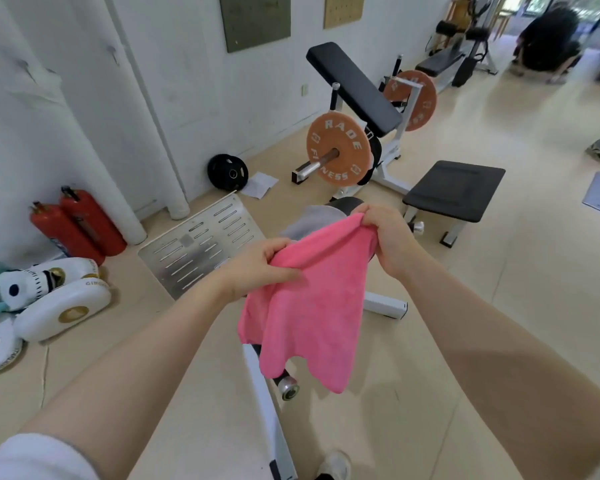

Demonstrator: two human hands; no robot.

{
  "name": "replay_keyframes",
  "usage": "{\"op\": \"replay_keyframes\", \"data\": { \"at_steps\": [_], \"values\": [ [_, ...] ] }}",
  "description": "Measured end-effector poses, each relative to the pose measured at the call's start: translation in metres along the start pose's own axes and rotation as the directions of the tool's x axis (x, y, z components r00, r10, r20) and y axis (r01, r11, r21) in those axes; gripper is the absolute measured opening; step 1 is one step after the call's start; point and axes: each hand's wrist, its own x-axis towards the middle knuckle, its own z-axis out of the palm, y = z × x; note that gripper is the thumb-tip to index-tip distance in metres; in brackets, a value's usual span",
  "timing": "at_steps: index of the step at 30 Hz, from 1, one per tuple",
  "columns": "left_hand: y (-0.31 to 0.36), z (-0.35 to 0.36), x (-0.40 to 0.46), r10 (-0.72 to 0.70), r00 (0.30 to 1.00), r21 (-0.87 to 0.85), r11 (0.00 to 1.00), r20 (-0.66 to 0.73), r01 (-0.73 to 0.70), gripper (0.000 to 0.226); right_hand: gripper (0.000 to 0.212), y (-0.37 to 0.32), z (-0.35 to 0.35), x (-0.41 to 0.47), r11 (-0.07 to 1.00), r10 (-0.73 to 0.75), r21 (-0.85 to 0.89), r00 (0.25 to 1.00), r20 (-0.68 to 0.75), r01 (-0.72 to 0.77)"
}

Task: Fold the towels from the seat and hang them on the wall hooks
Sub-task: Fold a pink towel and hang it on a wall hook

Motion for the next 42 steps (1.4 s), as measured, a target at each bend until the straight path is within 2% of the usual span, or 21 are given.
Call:
{"op": "replay_keyframes", "data": {
  "at_steps": [1,3,6,8,10,12,14,16,18,19,21,23,24,26,28,29,33,35,38,41,42],
  "values": [
    [-0.005,-0.001,-0.007,-0.036,0.996,-0.068,0.997,0.082,0.041,0.013,0.02,0.005,-0.001,-0.003,1.0,-0.004,0.003,0.999,-0.05,0.004],
    [-0.019,-0.001,-0.017,-0.12,0.979,-0.194,0.969,0.165,0.151,0.041,0.031,0.013,-0.002,-0.011,1.0,-0.002,-0.022,0.996,-0.093,0.0],
    [-0.033,0.003,-0.018,-0.23,0.96,-0.36,0.892,0.158,0.273,0.031,0.034,0.022,-0.004,-0.016,0.995,0.0,-0.098,0.982,-0.187,-0.019],
    [-0.034,0.001,-0.013,-0.238,0.963,-0.306,0.914,0.125,0.266,0.032,0.031,0.021,-0.006,-0.011,0.994,-0.037,-0.108,0.93,-0.365,-0.002],
    [-0.034,-0.003,-0.008,-0.216,0.974,-0.166,0.96,0.075,0.226,0.038,0.029,0.019,-0.013,-0.003,0.998,-0.05,-0.056,0.853,-0.52,0.024],
    [-0.033,-0.007,0.001,-0.22,0.975,-0.04,0.975,-0.03,0.219,0.025,0.029,0.02,-0.024,0.006,0.999,-0.037,-0.016,0.839,-0.543,0.034],
    [-0.031,-0.009,0.013,-0.185,0.968,0.094,0.975,-0.168,0.202,0.01,0.027,0.025,-0.034,0.015,0.998,-0.03,-0.06,0.861,-0.509,-0.001],
    [-0.029,-0.009,0.03,-0.095,0.954,0.27,0.947,-0.285,0.175,0.008,0.026,0.028,-0.045,0.026,0.993,-0.023,-0.116,0.884,-0.467,-0.035],
    [-0.023,-0.007,0.047,-0.031,0.913,0.413,0.885,-0.406,0.214,0.008,0.024,0.029,-0.058,0.042,0.976,-0.016,-0.202,0.905,-0.424,-0.078],
    [-0.021,-0.006,0.055,-0.019,0.878,0.433,0.865,-0.479,0.255,0.008,0.022,0.027,-0.063,0.049,0.962,-0.004,-0.252,0.918,-0.396,-0.105],
    [-0.016,-0.001,0.073,-0.02,0.786,0.354,0.886,-0.617,0.3,0.011,0.019,0.023,-0.074,0.064,0.93,0.008,-0.346,0.946,-0.323,-0.126],
    [-0.008,0.009,0.092,-0.05,0.696,0.21,0.936,-0.717,0.283,0.012,0.035,0.02,-0.086,0.08,0.903,0.018,-0.41,0.964,-0.265,-0.13],
    [-0.005,0.014,0.102,-0.055,0.673,0.168,0.95,-0.737,0.262,0.012,0.038,0.019,-0.091,0.088,0.9,0.057,-0.405,0.965,-0.255,-0.16],
    [0.005,0.026,0.122,-0.044,0.68,0.146,0.964,-0.732,0.22,0.013,0.031,0.018,-0.099,0.104,0.922,0.234,-0.252,0.943,-0.238,-0.293],
    [0.011,0.043,0.14,-0.053,0.706,0.12,0.974,-0.706,0.193,0.008,0.017,0.019,-0.105,0.116,0.911,0.406,-0.022,0.903,-0.143,-0.413],
    [0.013,0.052,0.148,-0.056,0.719,0.107,0.978,-0.693,0.18,0.01,0.015,0.021,-0.107,0.121,0.895,0.446,0.033,0.891,-0.085,-0.445],
    [0.02,0.084,0.168,0.055,0.783,0.201,0.975,-0.619,0.09,0.041,0.016,0.027,-0.114,0.136,0.858,0.504,0.039,0.855,0.124,-0.511],
    [0.018,0.094,0.176,0.043,0.829,0.276,0.951,-0.557,0.136,0.043,0.014,0.027,-0.116,0.143,0.85,0.517,0.012,0.839,0.172,-0.526],
    [0.016,0.107,0.186,-0.037,0.815,0.296,0.921,-0.578,0.252,0.042,0.01,0.026,-0.119,0.147,0.842,0.513,0.047,0.824,0.239,-0.538],
    [0.016,0.124,0.191,-0.06,0.788,0.322,0.892,-0.613,0.318,0.026,0.014,0.018,-0.119,0.144,0.816,0.498,0.153,0.813,0.301,-0.557],
    [0.017,0.129,0.191,-0.072,0.788,0.318,0.89,-0.611,0.328,0.033,0.015,0.015,-0.118,0.142,0.804,0.488,0.191,0.808,0.33,-0.563]
  ]
}}
